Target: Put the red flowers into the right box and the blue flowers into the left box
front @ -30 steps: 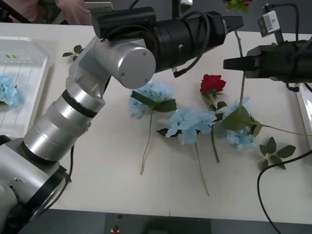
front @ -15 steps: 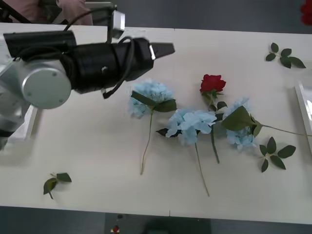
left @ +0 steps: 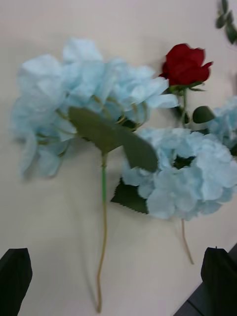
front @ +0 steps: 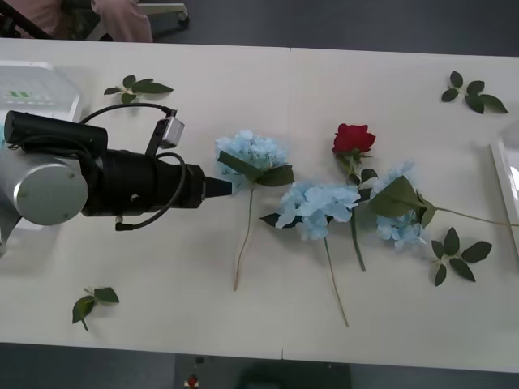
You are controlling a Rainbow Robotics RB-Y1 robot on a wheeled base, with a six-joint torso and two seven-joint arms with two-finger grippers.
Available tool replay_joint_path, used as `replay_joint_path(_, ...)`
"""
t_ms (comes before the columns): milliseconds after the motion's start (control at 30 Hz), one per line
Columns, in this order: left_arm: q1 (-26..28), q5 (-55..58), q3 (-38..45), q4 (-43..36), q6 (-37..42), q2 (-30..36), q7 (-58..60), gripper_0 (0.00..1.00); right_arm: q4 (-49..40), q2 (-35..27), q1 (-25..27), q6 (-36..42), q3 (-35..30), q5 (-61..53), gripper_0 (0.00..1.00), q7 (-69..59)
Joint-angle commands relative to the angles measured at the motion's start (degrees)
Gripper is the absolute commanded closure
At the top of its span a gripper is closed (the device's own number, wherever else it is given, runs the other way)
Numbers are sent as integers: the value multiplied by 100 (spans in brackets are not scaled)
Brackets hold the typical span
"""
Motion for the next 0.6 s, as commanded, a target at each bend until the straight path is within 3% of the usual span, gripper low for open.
replay_joint_path(33,-292,-325,-138,273,199,-267,-229,0,279,-104,-121,-466,338,242,100,-22)
replay_joint_path(267,-802,-1107,-700,1029,199,-883,-220,0,692,125,-121,-1389,1111,260,100,-31)
replay_joint_path(333,-899,-1265,-806,1196,199,-1050,-212,0,824,169,-121,-1591,1305,268,95,-39)
replay_joint_path(367,-951,-1371,-850,1302,207,-1164,-212,0,912,213,-121,-1723,1410,277,87,-39)
replay_joint_path(433,-1022,-1503,-902,1416,207,-1278,-194,0,1026,239,-121,-1864,1524,277,55,-48)
replay_joint_path(467,-1066,-1591,-938,1495,207,-1331,-185,0,1061,257,-121,-1943,1560,277,24,-39)
replay_joint_path(500,-1136,-1643,-999,1592,199,-1366,-176,0,1079,274,-121,-1960,1560,277,5,-31)
replay_joint_path(533,-1189,-1652,-1043,1653,199,-1384,-176,0,1070,274,-121,-1960,1568,277,0,-31)
replay_joint_path(600,-1391,-1661,-1201,1891,207,-1471,-168,0,1070,274,-121,-1890,1560,251,0,13)
